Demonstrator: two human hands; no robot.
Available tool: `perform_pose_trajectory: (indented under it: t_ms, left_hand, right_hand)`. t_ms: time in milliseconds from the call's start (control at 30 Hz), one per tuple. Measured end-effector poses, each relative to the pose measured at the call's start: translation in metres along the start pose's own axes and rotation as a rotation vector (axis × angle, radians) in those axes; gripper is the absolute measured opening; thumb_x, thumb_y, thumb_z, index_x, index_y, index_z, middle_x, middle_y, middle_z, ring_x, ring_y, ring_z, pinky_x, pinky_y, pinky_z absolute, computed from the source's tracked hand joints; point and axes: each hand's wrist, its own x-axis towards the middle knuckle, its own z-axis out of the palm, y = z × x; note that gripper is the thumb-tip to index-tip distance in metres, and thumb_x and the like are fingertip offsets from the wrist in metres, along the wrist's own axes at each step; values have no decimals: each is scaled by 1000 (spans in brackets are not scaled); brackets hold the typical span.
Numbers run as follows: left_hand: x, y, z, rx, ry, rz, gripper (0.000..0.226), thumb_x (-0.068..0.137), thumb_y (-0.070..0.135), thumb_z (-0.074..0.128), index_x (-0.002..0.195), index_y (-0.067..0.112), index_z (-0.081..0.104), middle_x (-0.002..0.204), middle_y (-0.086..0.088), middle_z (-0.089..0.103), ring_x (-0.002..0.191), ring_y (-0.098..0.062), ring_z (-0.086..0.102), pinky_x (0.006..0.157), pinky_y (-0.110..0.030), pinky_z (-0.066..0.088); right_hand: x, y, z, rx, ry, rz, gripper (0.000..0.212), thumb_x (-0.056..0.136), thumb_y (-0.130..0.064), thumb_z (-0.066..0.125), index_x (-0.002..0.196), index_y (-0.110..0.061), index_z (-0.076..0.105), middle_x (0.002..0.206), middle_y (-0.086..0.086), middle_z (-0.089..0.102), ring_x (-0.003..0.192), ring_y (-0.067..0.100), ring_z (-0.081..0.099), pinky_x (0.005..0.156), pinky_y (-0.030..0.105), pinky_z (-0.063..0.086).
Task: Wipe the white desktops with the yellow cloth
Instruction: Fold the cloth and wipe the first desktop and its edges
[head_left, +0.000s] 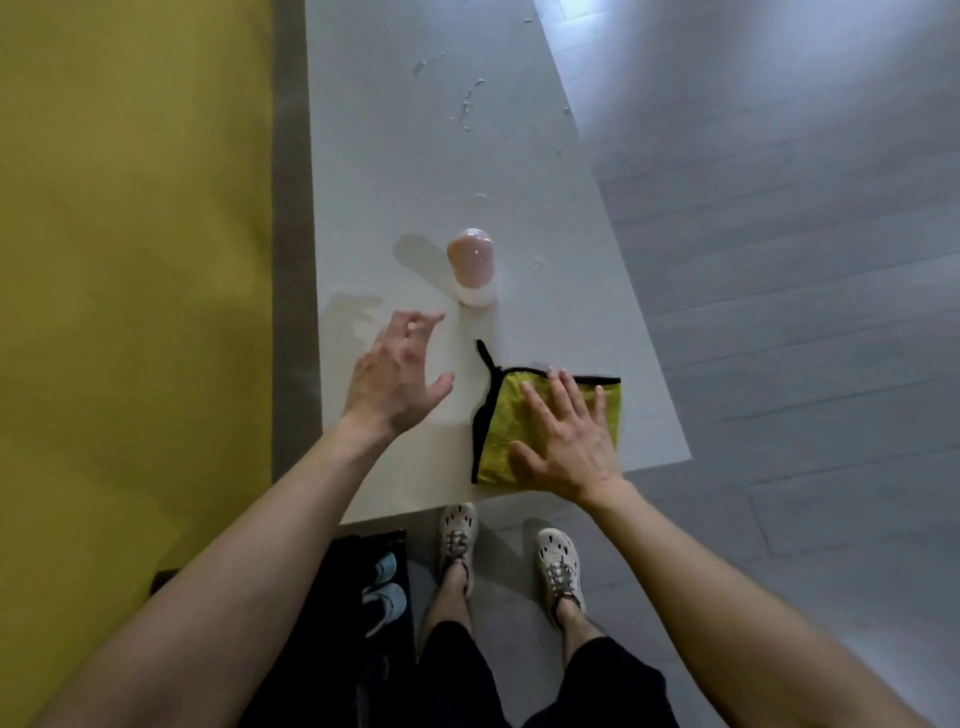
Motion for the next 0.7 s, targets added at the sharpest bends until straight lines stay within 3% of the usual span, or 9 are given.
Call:
perform_pose_trajectory:
  t_ms: [100,167,267,333,433,500,700]
  left_hand:
    - [52,-1,21,-178,121,-39,108,84,41,88,169,32,23,151,-9,38,118,-32,60,88,-43,56]
    - [83,0,35,-354,186,-61,124,80,44,92,172,34,9,157,-12,33,128,-33,59,91,-40,55]
    - [121,-5,54,-589,186,-127,139,72,45,100,172,37,4,163,-14,35,142,-29,57,102,-48,59]
    - [139,-13,64,-630,142,-167,131,69,44,102,169,33,17,145,-8,59,128,-24,68,101,-46,61]
    - [157,-28,69,-567,105,-167,87,70,49,98,139,21,54,116,-3,76,99,-23,79,87,-42,65]
    - [169,-45,63,-558,132,-188,77,71,48,97,129,16,58,114,-6,77,92,-24,80,81,-40,66]
    - [228,-114,29,-585,191,-307,86,76,46,97,140,12,52,128,-10,73,103,-23,77,87,-34,65]
  right_hand:
    - [-4,-7,18,-21,34,35,93,100,-85,22,173,-35,-8,180,6,-23,166,25,-21,131,68,-3]
    - [-5,-10,20,-14,44,55,98,97,-90,22,173,-35,-7,180,6,-22,167,26,-19,131,69,-1]
    - [-3,-15,22,-12,59,80,104,92,-97,28,173,-39,-1,180,10,-19,168,31,-14,129,74,1]
    - [0,-21,25,-18,74,124,104,91,-96,31,173,-39,3,181,11,-16,168,33,-12,128,75,1]
    - [9,-35,27,-41,94,190,104,93,-95,31,174,-36,5,181,13,-13,168,35,-9,127,77,5]
    - [19,-46,26,-38,106,212,103,93,-94,31,174,-36,6,181,14,-12,168,35,-7,126,78,7]
    - [64,-91,19,-22,95,106,98,94,-91,35,173,-40,7,180,17,-13,168,37,-9,125,79,7]
